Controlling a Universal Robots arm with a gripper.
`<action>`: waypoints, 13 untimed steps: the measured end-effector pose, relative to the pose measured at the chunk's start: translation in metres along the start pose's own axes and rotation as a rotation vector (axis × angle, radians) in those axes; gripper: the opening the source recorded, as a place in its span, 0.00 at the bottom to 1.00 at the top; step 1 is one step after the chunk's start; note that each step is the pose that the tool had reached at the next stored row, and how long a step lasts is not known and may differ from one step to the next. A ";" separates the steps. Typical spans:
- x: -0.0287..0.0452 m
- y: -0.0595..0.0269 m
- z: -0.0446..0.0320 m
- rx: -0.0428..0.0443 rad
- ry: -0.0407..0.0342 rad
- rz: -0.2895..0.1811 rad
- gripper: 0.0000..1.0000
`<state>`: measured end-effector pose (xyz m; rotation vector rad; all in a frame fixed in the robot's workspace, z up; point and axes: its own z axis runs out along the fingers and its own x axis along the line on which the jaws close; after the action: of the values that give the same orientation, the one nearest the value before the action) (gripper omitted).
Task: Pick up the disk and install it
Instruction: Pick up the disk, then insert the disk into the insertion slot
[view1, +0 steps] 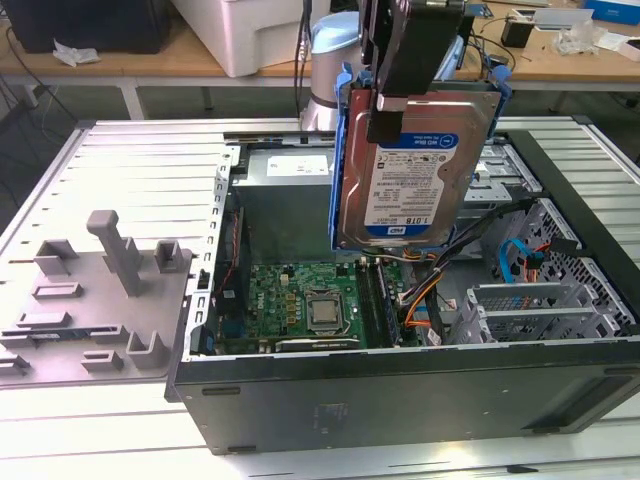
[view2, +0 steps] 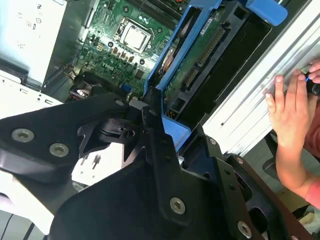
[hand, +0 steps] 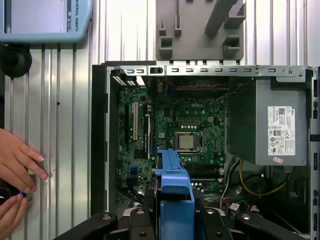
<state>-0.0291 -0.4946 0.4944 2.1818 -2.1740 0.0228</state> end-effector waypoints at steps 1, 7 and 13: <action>0.0000 0.0000 0.0000 0.0000 -0.0001 0.000 0.36; 0.0011 -0.0006 0.0000 0.0000 -0.0024 0.000 0.36; 0.0027 -0.0016 0.0001 0.0004 -0.0035 0.000 0.36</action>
<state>-0.0275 -0.4973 0.4944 2.1840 -2.1757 0.0195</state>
